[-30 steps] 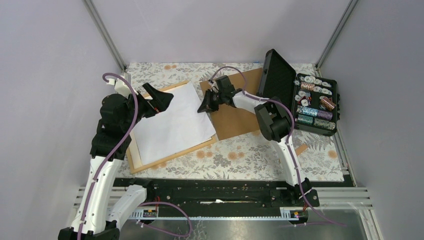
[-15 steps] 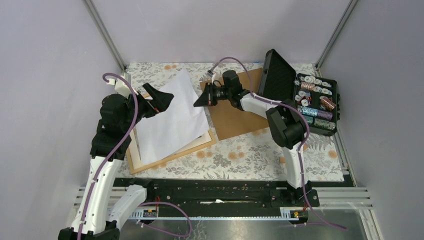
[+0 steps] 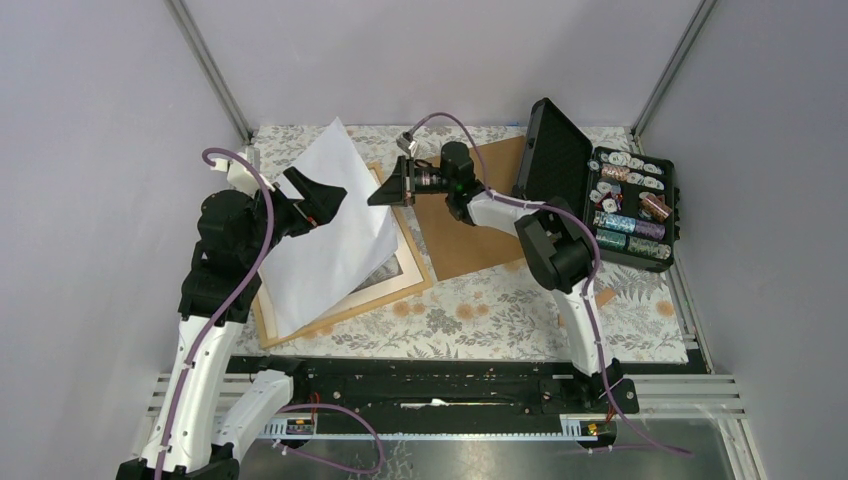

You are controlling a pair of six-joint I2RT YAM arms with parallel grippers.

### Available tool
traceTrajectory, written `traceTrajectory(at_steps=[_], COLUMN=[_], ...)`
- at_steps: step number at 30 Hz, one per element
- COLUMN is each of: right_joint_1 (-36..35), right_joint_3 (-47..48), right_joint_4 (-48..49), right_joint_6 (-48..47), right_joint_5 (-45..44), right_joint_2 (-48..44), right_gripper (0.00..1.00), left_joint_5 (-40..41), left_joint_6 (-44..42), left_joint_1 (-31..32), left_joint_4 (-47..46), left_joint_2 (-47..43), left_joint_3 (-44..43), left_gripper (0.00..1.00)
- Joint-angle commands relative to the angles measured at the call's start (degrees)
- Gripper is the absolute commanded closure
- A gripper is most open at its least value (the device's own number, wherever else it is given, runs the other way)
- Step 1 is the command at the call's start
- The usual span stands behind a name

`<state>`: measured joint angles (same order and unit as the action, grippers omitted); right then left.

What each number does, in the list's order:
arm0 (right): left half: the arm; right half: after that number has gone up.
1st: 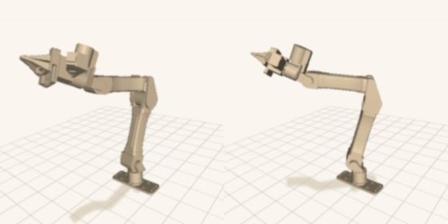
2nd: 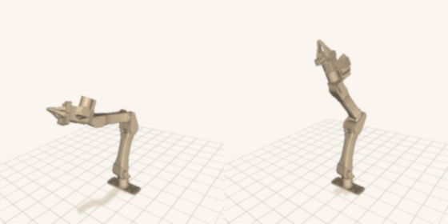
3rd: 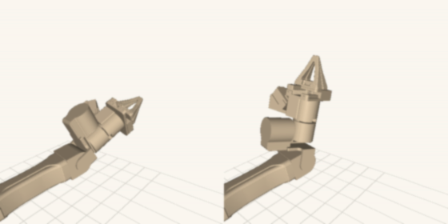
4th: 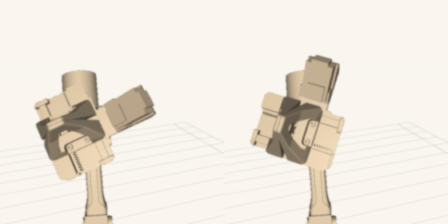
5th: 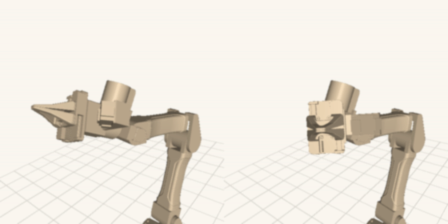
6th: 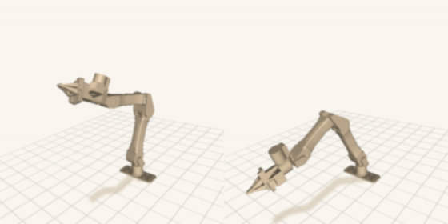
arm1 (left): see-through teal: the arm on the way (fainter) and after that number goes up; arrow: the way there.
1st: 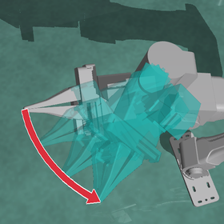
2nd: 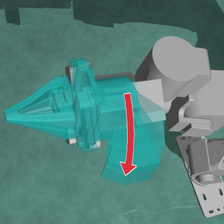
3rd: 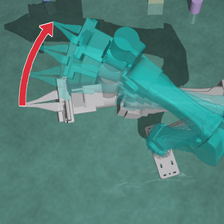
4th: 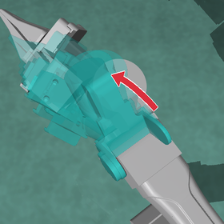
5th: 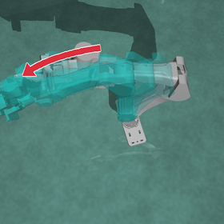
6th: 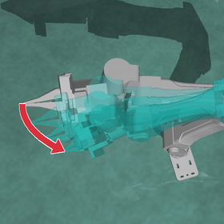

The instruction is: Put the photo into the frame

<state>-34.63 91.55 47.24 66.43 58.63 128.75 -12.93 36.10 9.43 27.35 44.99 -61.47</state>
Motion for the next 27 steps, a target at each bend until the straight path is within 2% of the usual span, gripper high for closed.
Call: traceTrajectory(at_steps=[1, 9, 13, 27], right_joint_1=[-0.88, -1.09, -1.33, -1.66], right_joint_3=[3.62, 6.53, 7.74, 12.55], right_joint_4=[5.45, 3.06, -1.92, -7.06], right_joint_6=[11.55, 12.7, 8.6, 3.37], right_joint_5=[0.61, -1.11, -1.26, -4.2], right_joint_2=[3.79, 5.78, 6.5, 11.46], right_gripper=[1.0, 1.0, 1.0, 1.0], left_joint_5=[-0.5, -0.9, -0.96, -0.97], left_joint_6=[0.55, 0.95, 0.94, 0.8], left_joint_1=[-0.14, -0.11, -0.12, -0.11], left_joint_4=[-2.04, -2.77, -2.83, -2.66], left_joint_2=[-0.57, -0.37, -0.56, -0.7], left_joint_3=[-2.12, -1.97, -2.22, -2.34], left_gripper=[0.01, 0.01, 0.01, 0.01])
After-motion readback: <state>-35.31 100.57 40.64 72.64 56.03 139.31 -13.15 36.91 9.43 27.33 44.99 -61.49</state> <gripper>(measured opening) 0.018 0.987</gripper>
